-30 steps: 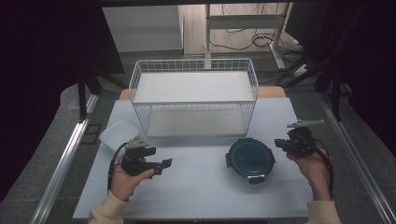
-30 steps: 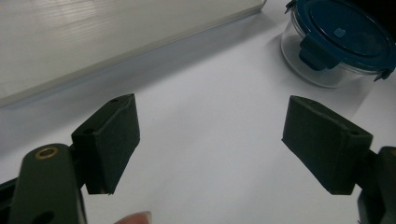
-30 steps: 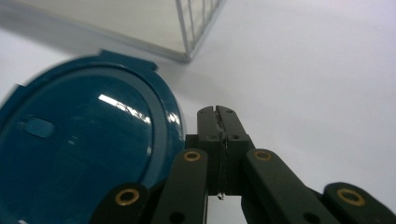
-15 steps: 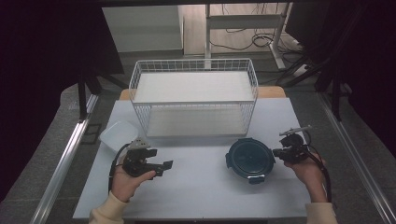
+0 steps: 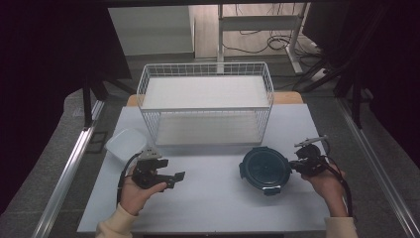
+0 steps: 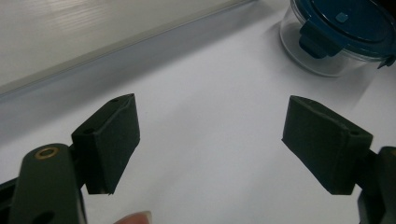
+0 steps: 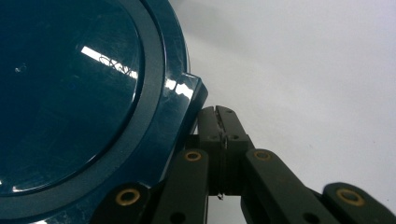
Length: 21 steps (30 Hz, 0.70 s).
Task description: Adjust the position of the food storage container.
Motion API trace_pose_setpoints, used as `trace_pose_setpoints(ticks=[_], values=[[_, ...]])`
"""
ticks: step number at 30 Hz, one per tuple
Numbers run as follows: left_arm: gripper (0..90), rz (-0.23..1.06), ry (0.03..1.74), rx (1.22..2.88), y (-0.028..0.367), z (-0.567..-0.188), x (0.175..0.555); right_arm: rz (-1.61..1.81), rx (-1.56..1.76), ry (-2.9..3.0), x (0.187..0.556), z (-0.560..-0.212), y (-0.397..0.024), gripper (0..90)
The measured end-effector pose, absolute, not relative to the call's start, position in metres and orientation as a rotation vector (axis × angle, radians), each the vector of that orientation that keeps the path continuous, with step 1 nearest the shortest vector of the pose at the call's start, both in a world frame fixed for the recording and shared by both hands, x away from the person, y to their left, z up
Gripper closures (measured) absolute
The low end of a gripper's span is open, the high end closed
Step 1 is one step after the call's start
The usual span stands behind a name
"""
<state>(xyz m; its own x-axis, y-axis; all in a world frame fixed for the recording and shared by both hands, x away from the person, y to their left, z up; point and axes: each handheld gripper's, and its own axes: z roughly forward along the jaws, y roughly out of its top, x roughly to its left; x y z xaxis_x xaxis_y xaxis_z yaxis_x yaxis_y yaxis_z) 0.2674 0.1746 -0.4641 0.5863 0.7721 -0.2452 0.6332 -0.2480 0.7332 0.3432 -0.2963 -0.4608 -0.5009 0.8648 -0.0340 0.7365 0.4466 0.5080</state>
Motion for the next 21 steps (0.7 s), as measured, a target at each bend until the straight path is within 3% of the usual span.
trace_pose_setpoints(ticks=[21], values=[[18.4, 0.202, 1.125, 1.974, 0.174, -0.466, 0.269, 0.669, 1.323, 2.435, 0.339, -0.457, -0.286, 89.4]])
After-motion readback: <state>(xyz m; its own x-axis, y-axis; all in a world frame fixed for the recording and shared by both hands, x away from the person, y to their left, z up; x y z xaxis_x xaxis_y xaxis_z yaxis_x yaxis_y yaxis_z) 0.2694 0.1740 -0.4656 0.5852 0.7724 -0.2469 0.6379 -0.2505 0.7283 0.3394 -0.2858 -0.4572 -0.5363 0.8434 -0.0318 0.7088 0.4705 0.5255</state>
